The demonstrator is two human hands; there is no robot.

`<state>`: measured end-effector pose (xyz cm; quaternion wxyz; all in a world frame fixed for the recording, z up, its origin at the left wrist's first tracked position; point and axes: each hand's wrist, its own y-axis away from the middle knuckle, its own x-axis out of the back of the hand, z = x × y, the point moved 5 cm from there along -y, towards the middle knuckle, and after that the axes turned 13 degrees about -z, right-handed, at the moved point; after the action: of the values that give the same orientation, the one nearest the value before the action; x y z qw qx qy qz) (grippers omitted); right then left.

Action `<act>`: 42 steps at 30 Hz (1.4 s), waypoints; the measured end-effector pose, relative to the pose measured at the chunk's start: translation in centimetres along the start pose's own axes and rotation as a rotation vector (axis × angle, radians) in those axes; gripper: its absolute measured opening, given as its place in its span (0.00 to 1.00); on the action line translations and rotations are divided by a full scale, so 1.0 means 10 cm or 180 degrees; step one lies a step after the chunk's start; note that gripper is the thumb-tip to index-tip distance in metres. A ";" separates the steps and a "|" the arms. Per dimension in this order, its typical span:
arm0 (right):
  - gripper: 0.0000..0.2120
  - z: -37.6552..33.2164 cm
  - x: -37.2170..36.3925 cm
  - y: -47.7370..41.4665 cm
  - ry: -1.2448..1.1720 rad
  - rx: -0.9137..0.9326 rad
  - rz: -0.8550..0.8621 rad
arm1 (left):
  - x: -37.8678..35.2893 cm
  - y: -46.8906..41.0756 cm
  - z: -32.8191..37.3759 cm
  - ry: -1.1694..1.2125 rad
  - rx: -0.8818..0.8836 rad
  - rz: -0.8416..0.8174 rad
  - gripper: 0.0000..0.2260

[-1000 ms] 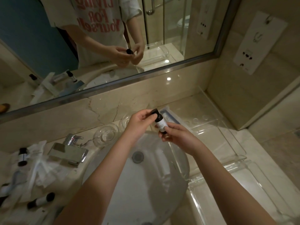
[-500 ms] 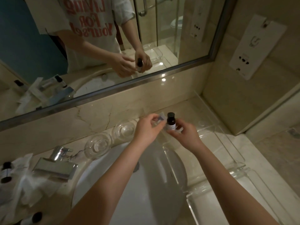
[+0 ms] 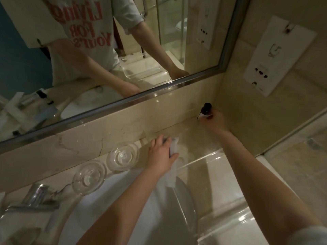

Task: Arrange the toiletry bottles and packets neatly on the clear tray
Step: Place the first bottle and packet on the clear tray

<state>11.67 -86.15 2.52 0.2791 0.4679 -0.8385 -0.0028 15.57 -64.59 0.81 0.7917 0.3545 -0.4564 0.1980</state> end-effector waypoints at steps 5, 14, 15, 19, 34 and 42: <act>0.08 0.09 -0.06 -0.32 0.0065 0.0322 -0.0150 | 0.01 -0.06 -0.05 0.0328 0.0166 0.0004 0.33; 0.15 -0.04 -0.03 -0.36 0.0122 0.0353 -0.0141 | 0.12 -0.07 -0.08 0.0892 0.0529 0.0123 0.32; 0.14 -0.03 -0.03 -0.38 0.0163 0.0366 -0.0121 | 0.12 -0.07 -0.07 0.0920 0.0547 0.0084 0.32; 0.10 0.04 -0.01 -0.36 0.0400 0.0326 0.0034 | 0.16 -0.07 -0.04 0.1097 0.0685 0.0021 0.30; 0.10 0.40 -0.20 1.01 -0.0508 0.0098 -0.0300 | 0.13 -0.20 0.31 0.3301 0.0985 0.0241 0.17; 0.10 0.55 0.23 0.87 -0.0616 -0.0158 0.0147 | 0.11 -0.49 0.90 0.3431 0.0500 0.0035 0.11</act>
<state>1.37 -84.52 1.28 0.2083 0.4389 -0.8718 -0.0623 14.00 -74.52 2.88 0.8836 0.2585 0.0286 0.3894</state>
